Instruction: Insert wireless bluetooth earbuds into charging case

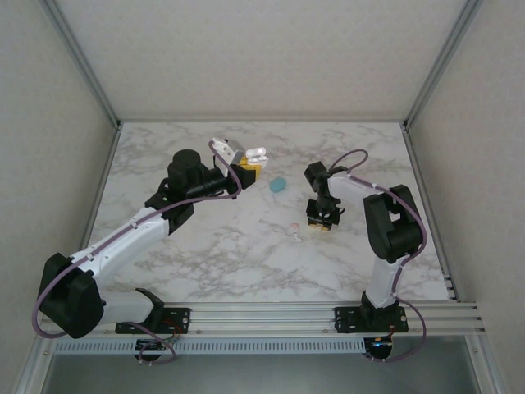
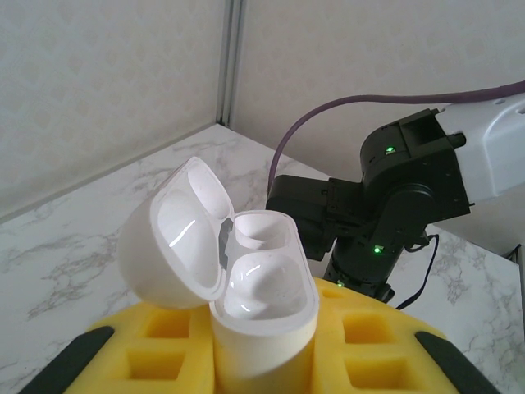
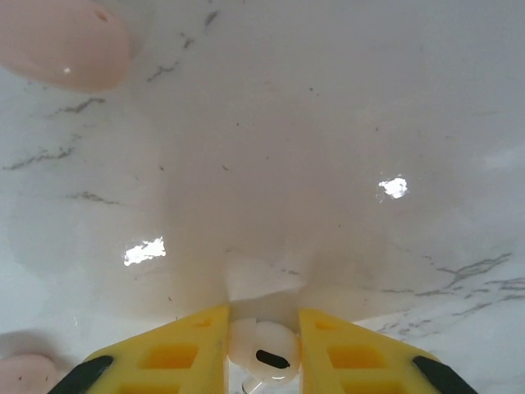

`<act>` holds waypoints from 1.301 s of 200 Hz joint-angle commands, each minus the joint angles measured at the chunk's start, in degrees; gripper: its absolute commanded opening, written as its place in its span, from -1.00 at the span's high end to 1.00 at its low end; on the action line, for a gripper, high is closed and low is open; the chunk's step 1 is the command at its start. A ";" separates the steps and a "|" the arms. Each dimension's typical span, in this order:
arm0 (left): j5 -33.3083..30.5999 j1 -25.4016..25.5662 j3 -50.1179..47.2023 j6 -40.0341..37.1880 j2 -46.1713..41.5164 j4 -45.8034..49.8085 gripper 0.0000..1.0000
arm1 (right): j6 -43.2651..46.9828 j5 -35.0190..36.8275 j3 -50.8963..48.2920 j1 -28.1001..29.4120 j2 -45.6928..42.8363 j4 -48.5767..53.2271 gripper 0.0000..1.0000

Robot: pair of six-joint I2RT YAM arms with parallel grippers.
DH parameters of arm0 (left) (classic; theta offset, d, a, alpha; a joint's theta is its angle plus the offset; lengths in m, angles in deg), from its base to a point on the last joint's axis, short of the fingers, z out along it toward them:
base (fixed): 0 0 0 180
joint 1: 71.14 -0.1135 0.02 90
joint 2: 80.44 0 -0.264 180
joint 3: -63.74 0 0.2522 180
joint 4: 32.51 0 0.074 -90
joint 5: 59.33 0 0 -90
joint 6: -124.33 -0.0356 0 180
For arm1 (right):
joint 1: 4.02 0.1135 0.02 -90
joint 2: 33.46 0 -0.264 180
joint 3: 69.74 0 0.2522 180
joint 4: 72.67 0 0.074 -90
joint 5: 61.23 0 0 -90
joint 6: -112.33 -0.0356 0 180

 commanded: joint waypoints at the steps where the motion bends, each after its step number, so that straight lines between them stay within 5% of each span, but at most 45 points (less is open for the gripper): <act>1: 1.08 -0.23 2.42 0.12 0.46 -0.42 0.95 | 2.83 1.41 0.80 1.09 -6.78 0.78 0.52; 62: 4.44 -0.03 2.42 1.61 2.02 -5.03 0.94 | 16.96 10.84 12.08 9.17 -24.93 -4.95 0.51; 104: 4.91 0.14 2.49 1.74 2.40 -5.80 0.93 | 24.40 10.55 17.01 14.33 -31.45 -13.25 0.49; 260: 6.47 0.66 3.22 4.16 2.07 -6.22 0.93 | 29.62 3.61 23.36 19.96 -24.84 -20.90 0.49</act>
